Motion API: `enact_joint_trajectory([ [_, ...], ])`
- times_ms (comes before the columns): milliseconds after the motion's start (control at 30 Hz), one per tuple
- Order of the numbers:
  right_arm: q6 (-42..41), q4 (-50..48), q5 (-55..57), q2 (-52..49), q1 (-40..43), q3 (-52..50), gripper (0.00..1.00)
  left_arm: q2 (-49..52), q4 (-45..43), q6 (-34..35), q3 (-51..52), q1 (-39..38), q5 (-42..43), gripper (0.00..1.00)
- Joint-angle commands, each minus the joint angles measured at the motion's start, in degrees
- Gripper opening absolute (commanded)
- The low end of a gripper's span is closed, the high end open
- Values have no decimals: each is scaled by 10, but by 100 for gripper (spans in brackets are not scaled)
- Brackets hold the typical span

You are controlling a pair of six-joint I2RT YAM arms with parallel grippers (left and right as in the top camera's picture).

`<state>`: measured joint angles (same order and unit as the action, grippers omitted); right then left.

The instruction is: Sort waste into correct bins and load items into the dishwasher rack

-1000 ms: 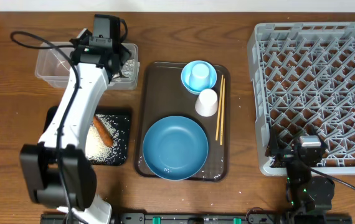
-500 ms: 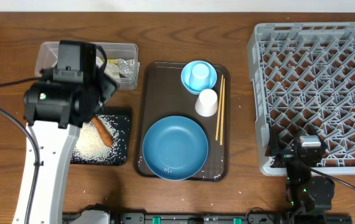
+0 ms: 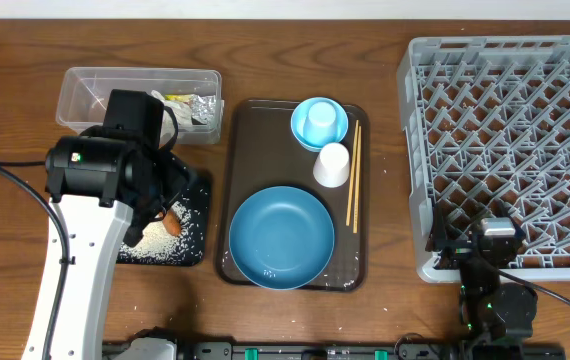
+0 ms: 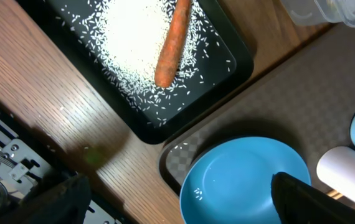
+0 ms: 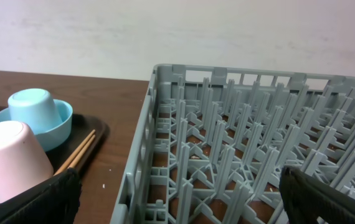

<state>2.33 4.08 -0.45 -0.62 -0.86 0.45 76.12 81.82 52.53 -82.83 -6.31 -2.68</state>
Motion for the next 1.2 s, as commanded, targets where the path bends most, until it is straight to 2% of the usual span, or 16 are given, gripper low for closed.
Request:
enact_joint_trajectory([
  [0, -1, 2, -2, 2, 4, -1, 99, 2, 6, -8, 1, 1, 3, 96],
  [67, -1, 2, -2, 2, 4, -1, 99, 2, 27, -35, 1, 1, 3, 96],
  [467, -1, 2, -2, 2, 4, -1, 99, 5, 43, -42, 1, 1, 3, 97],
  [667, -1, 2, -2, 2, 4, -1, 99, 10, 38, -170, 1, 1, 3, 97],
  [867, -1, 2, -2, 2, 4, -1, 99, -1, -8, -309, 3, 1, 10, 97],
  [1033, -1, 2, -2, 2, 4, -1, 99, -51, -102, -424, 61, 1, 57, 97],
  [1167, -1, 2, -2, 2, 4, -1, 99, -124, -212, -484, 158, 1, 83, 98],
])
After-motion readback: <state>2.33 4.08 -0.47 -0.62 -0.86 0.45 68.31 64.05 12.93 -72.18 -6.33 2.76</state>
